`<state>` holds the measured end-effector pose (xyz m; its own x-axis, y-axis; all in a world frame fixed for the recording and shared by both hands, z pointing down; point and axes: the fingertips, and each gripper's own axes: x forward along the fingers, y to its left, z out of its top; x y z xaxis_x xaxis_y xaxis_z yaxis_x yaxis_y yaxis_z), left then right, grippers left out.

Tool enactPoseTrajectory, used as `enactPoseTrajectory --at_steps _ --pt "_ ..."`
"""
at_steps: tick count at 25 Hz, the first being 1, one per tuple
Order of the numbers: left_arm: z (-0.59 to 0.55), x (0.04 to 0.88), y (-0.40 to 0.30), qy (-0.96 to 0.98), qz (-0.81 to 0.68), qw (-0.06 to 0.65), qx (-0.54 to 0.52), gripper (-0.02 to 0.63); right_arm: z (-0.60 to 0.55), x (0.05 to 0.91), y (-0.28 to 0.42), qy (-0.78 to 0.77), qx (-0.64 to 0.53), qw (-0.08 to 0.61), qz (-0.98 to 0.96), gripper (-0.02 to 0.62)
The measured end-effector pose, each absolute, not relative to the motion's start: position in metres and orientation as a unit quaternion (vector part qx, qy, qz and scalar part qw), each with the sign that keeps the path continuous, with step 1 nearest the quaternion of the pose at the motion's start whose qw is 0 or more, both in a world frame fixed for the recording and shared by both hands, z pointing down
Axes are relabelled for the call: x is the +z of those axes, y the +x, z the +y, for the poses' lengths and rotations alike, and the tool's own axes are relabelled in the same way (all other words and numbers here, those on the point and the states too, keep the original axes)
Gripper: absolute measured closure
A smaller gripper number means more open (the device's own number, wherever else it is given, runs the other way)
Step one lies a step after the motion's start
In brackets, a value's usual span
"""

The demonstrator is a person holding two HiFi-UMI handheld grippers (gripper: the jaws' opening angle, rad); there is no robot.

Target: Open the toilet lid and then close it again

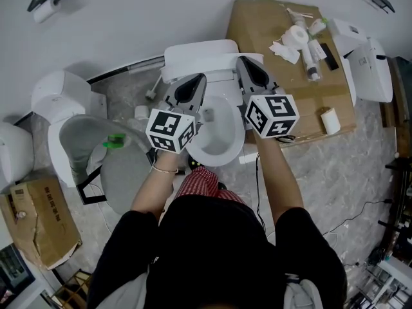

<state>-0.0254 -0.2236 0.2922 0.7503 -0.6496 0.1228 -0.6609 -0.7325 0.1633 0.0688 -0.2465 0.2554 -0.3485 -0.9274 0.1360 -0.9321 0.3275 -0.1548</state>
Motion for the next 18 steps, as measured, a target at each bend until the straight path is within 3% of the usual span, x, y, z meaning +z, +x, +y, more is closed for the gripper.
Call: enactPoseTrajectory --at_steps 18 --pt "-0.236 0.289 -0.022 0.935 -0.338 0.100 0.026 0.603 -0.228 0.273 0.065 0.570 0.135 0.005 -0.811 0.574"
